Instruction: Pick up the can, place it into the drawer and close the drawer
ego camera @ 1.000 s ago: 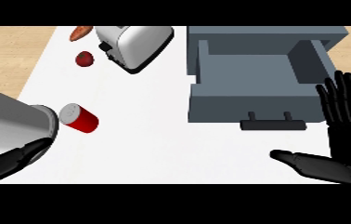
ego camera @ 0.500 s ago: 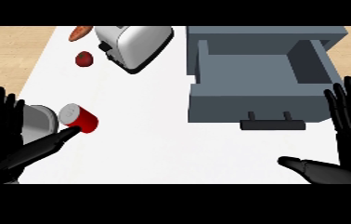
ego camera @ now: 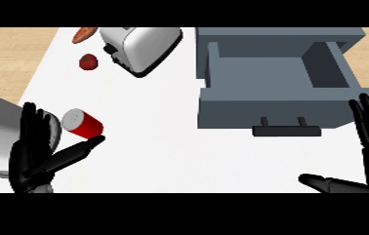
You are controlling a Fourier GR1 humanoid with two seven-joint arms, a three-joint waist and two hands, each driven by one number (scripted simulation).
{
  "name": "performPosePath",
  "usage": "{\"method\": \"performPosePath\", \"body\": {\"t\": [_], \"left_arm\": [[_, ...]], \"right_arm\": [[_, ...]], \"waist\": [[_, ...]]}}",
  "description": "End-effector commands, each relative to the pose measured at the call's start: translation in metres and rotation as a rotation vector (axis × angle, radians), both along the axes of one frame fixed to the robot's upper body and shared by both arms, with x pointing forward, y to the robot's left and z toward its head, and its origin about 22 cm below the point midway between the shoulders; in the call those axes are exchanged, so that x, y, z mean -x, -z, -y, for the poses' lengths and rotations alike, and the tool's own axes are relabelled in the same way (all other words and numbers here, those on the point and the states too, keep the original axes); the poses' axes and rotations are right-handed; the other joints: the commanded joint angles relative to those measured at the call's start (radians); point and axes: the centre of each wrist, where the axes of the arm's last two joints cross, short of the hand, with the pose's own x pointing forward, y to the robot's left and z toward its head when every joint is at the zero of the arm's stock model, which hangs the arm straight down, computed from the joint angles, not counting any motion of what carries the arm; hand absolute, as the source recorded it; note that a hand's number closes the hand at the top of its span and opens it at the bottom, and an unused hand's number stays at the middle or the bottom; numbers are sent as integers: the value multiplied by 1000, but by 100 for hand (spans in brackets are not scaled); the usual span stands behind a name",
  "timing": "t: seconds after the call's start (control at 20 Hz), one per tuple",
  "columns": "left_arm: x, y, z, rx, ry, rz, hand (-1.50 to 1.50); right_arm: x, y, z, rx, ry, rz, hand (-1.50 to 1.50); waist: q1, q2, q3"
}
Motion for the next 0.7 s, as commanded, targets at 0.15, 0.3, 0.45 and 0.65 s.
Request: {"method": "performPosePath", "body": {"t": [0.15, 0.3, 0.45, 0.65], "left_arm": [[2, 42, -22, 3, -43, -33, -150], [5, 77, -6, 20, -74, -30, -150], [-22, 78, -20, 37, -54, -44, -150], [-5, 99, -16, 27, -86, -64, -150]], "right_arm": [[12, -2, 2, 1, 18, 11, -150], [7, -21, 4, 3, 12, 7, -150], [3, -6, 9, 4, 5, 12, -150], [12, -17, 18, 15, 18, 20, -150]], "waist": [[1, 0, 0], [0, 0, 0], [-1, 1, 0], [-1, 1, 0]]}}
